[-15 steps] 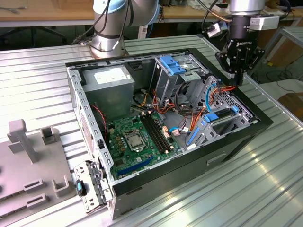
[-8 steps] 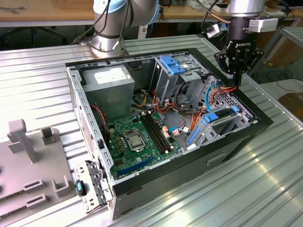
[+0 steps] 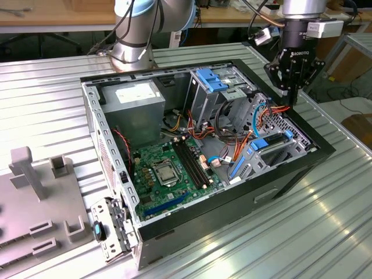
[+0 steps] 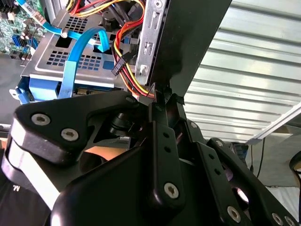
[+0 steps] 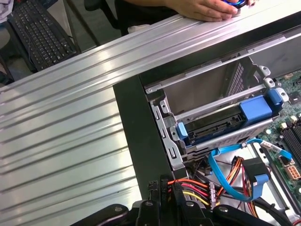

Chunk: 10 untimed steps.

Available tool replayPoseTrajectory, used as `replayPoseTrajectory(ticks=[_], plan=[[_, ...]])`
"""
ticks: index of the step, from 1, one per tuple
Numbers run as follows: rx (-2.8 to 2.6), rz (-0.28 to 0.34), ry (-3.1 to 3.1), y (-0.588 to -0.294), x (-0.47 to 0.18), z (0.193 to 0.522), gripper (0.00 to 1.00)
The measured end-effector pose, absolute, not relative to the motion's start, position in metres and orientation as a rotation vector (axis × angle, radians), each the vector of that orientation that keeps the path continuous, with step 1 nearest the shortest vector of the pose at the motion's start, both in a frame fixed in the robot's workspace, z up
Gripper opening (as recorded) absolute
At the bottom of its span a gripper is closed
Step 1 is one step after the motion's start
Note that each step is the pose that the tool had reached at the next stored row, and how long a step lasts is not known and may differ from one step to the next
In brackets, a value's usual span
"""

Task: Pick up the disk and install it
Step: 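Insert the first disk wire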

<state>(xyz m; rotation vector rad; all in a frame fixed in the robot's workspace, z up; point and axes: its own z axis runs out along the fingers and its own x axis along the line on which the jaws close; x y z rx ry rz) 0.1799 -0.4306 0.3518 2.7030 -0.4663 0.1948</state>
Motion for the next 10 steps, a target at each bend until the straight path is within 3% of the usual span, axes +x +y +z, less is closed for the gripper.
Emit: replayPoseTrajectory(ticks=[10], plan=[[2.728, 0.190, -0.472, -0.4360, 0.1802, 0.3541, 0.24]])
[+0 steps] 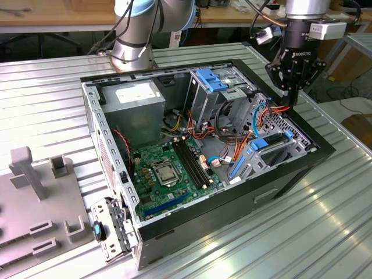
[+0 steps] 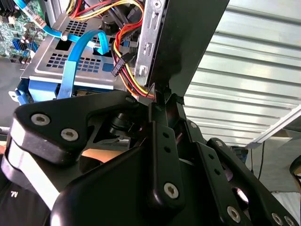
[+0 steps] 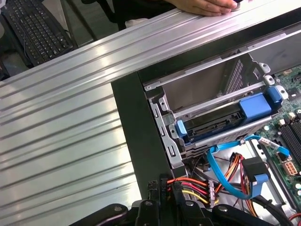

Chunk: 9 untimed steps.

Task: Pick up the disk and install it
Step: 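Insert the first disk wire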

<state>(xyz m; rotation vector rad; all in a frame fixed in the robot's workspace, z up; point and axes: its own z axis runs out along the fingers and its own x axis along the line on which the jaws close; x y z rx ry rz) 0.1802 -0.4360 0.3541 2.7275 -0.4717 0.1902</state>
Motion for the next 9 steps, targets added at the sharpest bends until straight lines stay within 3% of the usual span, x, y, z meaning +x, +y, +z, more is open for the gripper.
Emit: replayPoseTrajectory(ticks=[9], plan=[[2.729, 0.190, -0.472, -0.4399, 0.1802, 0.3541, 0.24]])
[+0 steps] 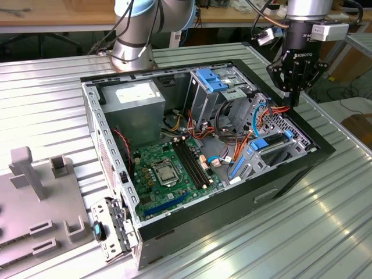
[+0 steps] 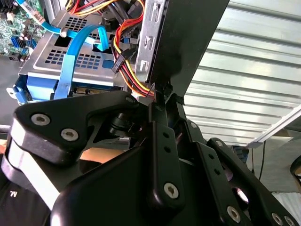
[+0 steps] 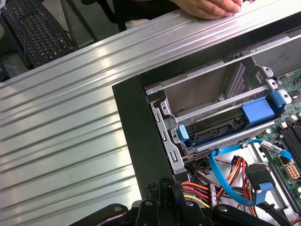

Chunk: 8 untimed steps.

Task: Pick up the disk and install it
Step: 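Insert the first disk wire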

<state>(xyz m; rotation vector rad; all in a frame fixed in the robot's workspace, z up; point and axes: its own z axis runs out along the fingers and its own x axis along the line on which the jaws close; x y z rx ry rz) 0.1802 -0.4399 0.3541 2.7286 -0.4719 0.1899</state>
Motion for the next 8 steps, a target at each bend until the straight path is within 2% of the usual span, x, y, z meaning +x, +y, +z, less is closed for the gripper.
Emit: replayPoseTrajectory(ticks=[4, 5, 6, 8], plan=[[2.729, 0.190, -0.472, -0.4399, 0.1802, 0.3541, 0.24], [2.729, 0.190, -0.472, -0.4399, 0.1802, 0.3541, 0.23], [2.729, 0.190, -0.472, -0.4399, 0.1802, 0.3541, 0.16], [2.729, 0.190, -0.472, -0.4399, 0.1802, 0.3541, 0.16]])
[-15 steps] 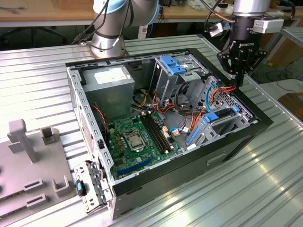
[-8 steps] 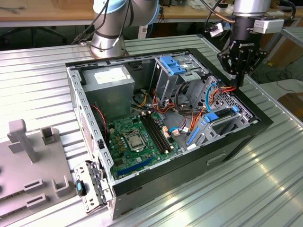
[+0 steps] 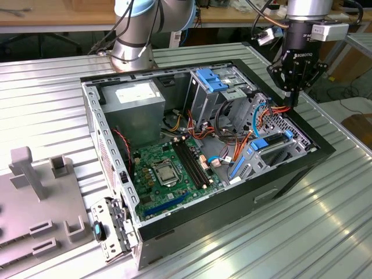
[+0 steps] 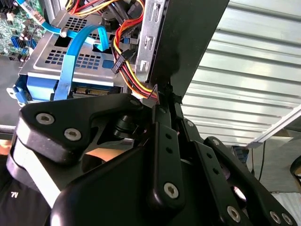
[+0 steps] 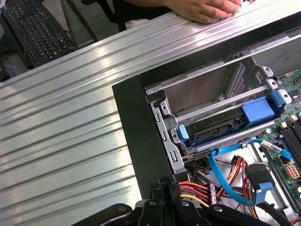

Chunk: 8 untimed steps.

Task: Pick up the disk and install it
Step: 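Insert the first disk wire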

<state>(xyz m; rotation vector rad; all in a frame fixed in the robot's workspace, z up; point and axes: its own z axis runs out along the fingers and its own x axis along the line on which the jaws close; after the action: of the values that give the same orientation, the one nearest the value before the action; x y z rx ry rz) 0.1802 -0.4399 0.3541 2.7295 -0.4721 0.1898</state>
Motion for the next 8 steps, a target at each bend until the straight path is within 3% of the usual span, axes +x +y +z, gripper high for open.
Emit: replayPoseTrajectory(ticks=[8], plan=[[2.725, 0.185, -0.495, -0.4413, 0.1772, 0.3581, 0.16]])
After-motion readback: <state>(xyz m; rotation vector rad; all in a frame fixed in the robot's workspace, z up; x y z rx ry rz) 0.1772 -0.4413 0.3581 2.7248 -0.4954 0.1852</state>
